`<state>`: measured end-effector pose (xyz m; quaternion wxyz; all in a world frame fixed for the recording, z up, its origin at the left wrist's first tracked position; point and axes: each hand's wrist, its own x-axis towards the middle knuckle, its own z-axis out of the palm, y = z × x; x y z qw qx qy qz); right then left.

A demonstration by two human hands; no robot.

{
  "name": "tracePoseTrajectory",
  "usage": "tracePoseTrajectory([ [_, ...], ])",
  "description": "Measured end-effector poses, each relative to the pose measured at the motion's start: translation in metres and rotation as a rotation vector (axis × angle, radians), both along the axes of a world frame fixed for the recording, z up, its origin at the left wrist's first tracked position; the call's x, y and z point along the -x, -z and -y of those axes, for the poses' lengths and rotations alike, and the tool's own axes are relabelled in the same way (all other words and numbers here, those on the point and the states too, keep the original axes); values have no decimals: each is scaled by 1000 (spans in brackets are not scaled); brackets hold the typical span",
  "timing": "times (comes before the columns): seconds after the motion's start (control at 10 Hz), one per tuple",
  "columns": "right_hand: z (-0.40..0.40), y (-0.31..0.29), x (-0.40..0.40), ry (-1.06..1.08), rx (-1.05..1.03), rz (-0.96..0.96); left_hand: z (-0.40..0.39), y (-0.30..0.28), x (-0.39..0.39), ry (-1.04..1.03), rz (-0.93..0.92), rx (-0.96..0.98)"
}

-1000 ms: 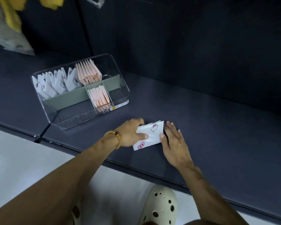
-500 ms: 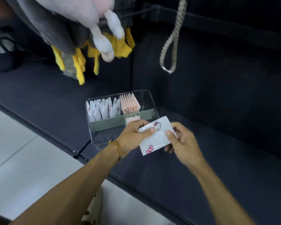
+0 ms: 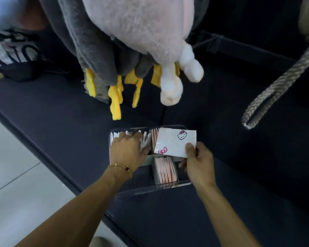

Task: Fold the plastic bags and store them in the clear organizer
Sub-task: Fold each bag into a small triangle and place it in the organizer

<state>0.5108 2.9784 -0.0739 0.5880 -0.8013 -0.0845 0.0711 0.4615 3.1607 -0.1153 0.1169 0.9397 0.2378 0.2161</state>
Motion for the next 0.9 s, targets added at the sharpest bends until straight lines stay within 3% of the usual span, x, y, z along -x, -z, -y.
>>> tracePoseTrajectory([
  [0.1, -19, 2, -5, -24, 27, 9, -3, 2, -4, -15, -44, -136],
  [0.2, -46, 3, -4, -20, 24, 19, -21, 7, 11, -87, 20, -103],
  [0.4, -83, 6, -1, -66, 395, 552, -33, 11, 30, -124, 132, -82],
  [0.5, -97, 15, 1, -280, 671, 616, -29, 12, 31, -81, 102, -79],
  [0.7, -99, 29, 8, -402, 688, 472, -24, 17, 37, 62, 11, -135],
  [0.8, -99, 24, 8, -397, 658, 350, -24, 11, 31, 102, -97, -53],
  [0.9, -82, 11, 16, -248, 501, 313, -19, 1, 38, 93, -50, 130],
])
